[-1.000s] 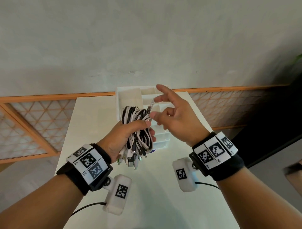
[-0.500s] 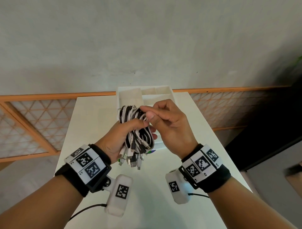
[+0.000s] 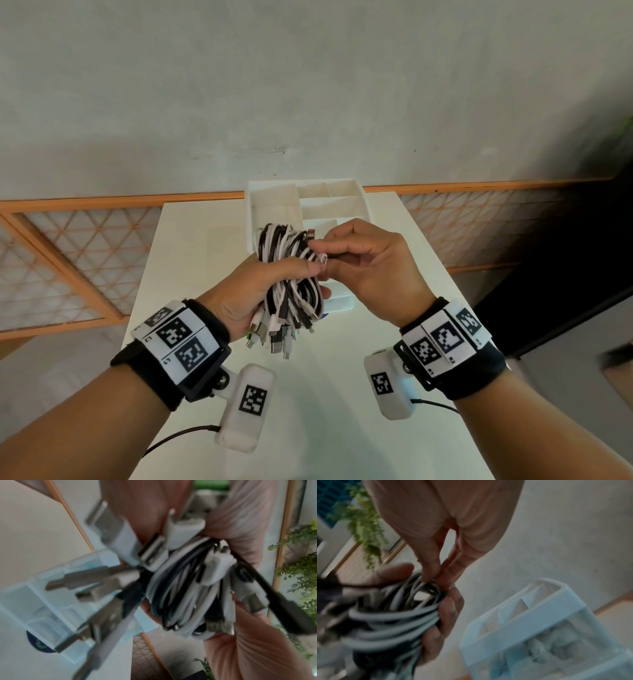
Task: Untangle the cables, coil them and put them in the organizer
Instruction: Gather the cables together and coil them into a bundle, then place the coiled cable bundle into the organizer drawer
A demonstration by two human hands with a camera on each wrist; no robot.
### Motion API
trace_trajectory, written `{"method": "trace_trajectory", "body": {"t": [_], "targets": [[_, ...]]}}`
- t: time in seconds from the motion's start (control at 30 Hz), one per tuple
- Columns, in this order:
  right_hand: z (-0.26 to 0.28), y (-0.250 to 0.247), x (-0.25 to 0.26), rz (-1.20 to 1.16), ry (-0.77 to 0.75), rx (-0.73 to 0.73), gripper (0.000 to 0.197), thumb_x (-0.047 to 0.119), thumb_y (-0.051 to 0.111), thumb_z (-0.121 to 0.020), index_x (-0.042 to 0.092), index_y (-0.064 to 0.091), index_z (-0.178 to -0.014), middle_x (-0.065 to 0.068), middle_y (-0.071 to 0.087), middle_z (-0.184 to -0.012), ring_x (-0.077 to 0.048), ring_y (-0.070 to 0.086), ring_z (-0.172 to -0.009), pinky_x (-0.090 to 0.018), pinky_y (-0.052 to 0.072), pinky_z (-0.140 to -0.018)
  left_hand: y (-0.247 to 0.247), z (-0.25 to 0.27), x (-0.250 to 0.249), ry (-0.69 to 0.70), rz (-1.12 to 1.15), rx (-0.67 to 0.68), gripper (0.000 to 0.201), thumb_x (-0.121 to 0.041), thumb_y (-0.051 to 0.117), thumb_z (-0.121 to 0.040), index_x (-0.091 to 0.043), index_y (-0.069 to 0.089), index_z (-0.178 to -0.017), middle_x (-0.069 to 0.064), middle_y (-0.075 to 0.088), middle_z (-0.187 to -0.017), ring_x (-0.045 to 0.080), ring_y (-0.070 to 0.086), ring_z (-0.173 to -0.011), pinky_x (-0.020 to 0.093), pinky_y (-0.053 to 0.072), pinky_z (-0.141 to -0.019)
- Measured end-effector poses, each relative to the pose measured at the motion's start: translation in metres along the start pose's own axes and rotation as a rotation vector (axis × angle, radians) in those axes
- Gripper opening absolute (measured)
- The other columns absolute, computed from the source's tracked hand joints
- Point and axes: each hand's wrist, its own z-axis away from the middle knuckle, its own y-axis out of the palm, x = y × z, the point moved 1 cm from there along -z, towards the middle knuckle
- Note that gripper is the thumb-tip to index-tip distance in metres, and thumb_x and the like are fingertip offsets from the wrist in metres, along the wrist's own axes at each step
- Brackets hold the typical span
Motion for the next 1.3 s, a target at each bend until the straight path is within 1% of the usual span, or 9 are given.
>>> {"method": "trace_trajectory", "body": {"t": [0.17,0.23,0.37,0.47,0.57,0.67,0.83,0.93,1.3], "targets": [[0.005,0.016,-0.005,0.322,-0.336,-0.072,0.014,-0.012,0.074,-0.075,-0.001,0.076,-0.082,-0.010,0.062,-0.082,-0.017,0.061,-0.070,-0.028,0.055,-0.062,0.003,-0.001,-0.001,0.026,-0.126,0.035,0.039,-0.019,0.080,-0.068,-0.007,0.073,-0.104,0.024,0.068,-0.099,0.036,0.068,-0.090,0.052,0.055,-0.084],[0.009,0.018,-0.006,0.303,-0.318,-0.027,0.019,-0.011,0.075,-0.075,-0.002,0.076,-0.092,-0.012,0.065,-0.086,-0.022,0.064,-0.073,-0.032,0.056,-0.065,-0.001,0.000,0.000,0.029,-0.104,-0.002,0.031,-0.014,0.075,-0.072,-0.004,0.073,-0.101,0.023,0.068,-0.098,0.035,0.066,-0.087,0.051,0.055,-0.082],[0.014,0.016,0.003,0.094,-0.180,0.006,0.047,-0.009,0.068,-0.081,0.000,0.065,-0.127,-0.012,0.072,-0.104,-0.023,0.070,-0.093,-0.039,0.058,-0.087,-0.010,0.002,0.001,0.041,-0.028,-0.105,0.030,-0.015,0.064,-0.078,0.003,0.072,-0.101,0.023,0.073,-0.092,0.028,0.071,-0.077,0.037,0.059,-0.069],[0.006,0.013,0.007,0.083,0.003,-0.189,0.051,0.022,0.072,-0.084,0.012,0.061,-0.133,-0.002,0.072,-0.108,-0.016,0.068,-0.098,-0.037,0.055,-0.088,-0.009,0.004,0.001,0.061,0.000,-0.053,0.027,-0.018,0.059,-0.077,-0.002,0.075,-0.091,0.023,0.073,-0.088,0.028,0.072,-0.077,0.032,0.059,-0.065],[0.001,0.022,0.003,0.060,0.299,0.071,0.105,0.050,0.083,-0.070,0.034,0.024,-0.156,0.004,0.053,-0.144,-0.015,0.057,-0.126,-0.040,0.053,-0.100,-0.002,0.003,0.001,0.134,-0.034,-0.053,0.015,-0.018,0.065,-0.071,-0.012,0.079,-0.071,0.013,0.073,-0.073,0.023,0.068,-0.066,0.028,0.055,-0.059],[0.001,0.031,0.003,-0.087,0.388,0.226,0.118,0.022,0.091,-0.070,0.035,0.012,-0.157,0.004,0.058,-0.142,-0.010,0.058,-0.129,-0.041,0.046,-0.110,0.006,-0.001,0.004,0.193,-0.053,-0.069,0.018,-0.022,0.072,-0.061,-0.009,0.077,-0.073,0.016,0.070,-0.075,0.027,0.064,-0.068,0.030,0.055,-0.061],[0.003,0.034,0.000,-0.098,0.385,0.196,0.100,-0.015,0.084,-0.065,0.020,0.034,-0.144,-0.010,0.070,-0.117,-0.025,0.071,-0.106,-0.044,0.060,-0.089,0.005,-0.006,0.004,0.106,-0.170,-0.056,0.025,-0.011,0.067,-0.079,-0.003,0.072,-0.101,0.018,0.071,-0.092,0.025,0.069,-0.082,0.033,0.059,-0.066],[0.002,0.033,-0.011,0.003,0.393,0.156,0.082,-0.007,0.084,-0.064,0.023,0.047,-0.130,-0.008,0.072,-0.105,-0.027,0.074,-0.094,-0.052,0.062,-0.081,0.004,-0.008,0.004,0.117,-0.358,-0.122,0.021,-0.010,0.070,-0.086,-0.009,0.071,-0.107,0.013,0.076,-0.097,0.022,0.072,-0.089,0.029,0.058,-0.070],[0.001,0.041,-0.021,0.332,0.414,0.181,0.091,0.023,0.092,-0.059,0.032,0.035,-0.130,0.007,0.072,-0.096,-0.009,0.072,-0.072,-0.030,0.059,-0.054,-0.007,-0.017,0.019,0.083,-0.344,-0.422,0.024,-0.008,0.072,-0.070,-0.012,0.073,-0.094,0.008,0.076,-0.085,0.025,0.073,-0.081,0.039,0.060,-0.066]]}}
